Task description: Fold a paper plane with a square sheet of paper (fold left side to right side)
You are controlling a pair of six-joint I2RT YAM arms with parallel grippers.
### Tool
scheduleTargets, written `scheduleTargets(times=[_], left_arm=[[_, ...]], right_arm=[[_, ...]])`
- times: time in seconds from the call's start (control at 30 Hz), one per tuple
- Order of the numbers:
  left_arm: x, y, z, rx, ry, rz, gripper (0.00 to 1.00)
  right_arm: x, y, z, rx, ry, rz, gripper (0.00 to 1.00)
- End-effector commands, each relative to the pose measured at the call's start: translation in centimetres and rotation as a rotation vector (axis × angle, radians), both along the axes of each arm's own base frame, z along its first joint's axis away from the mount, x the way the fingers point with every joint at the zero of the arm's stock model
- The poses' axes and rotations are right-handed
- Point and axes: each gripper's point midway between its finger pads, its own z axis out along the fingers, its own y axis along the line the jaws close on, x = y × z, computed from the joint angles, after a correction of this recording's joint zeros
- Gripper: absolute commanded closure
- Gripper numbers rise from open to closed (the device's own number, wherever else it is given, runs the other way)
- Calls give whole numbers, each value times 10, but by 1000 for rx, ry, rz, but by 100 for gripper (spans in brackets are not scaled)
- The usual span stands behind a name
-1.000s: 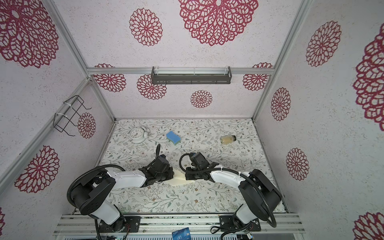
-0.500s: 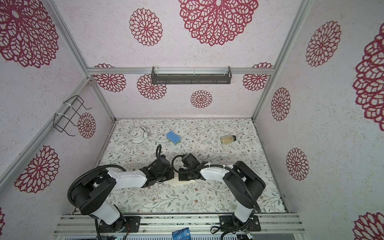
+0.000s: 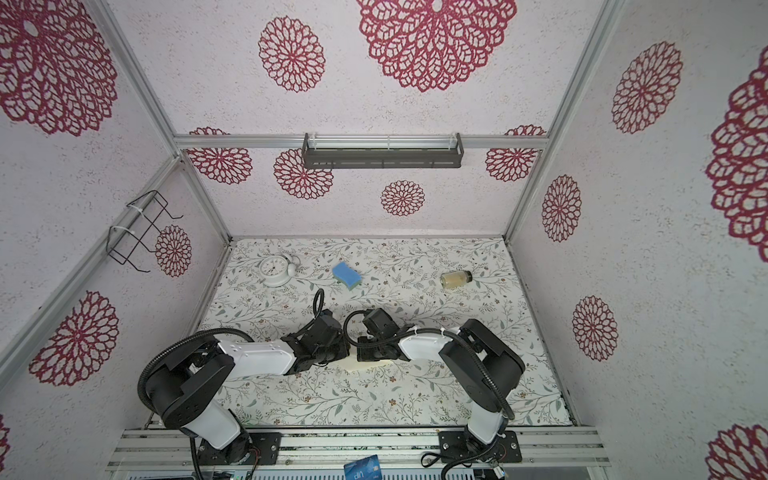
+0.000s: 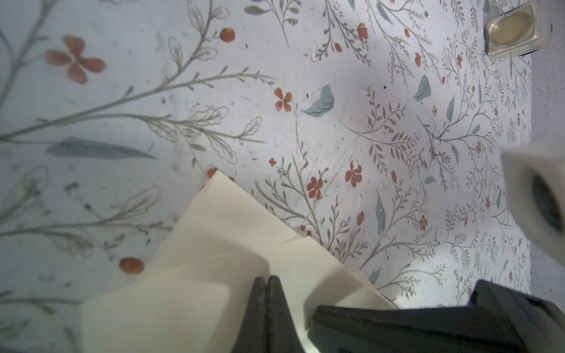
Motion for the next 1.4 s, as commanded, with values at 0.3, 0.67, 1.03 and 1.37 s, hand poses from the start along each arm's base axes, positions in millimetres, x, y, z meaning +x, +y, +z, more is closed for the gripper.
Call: scheduleTargets(times=[0.3, 0.67, 1.03, 1.37], left_arm=[[-45, 32, -53, 158, 187, -6, 100], [-46, 33, -55, 162, 192, -6, 100], [-48, 36, -58, 166, 195, 2, 100], [-48, 36, -57, 160, 189, 2, 100]], right_arm=[[-11, -60, -15, -69, 49, -132, 100], [-14, -90, -21, -37, 98, -229, 100], [-20, -117, -28, 15, 152, -346, 100], [-27, -148, -29, 23, 167, -442, 100]])
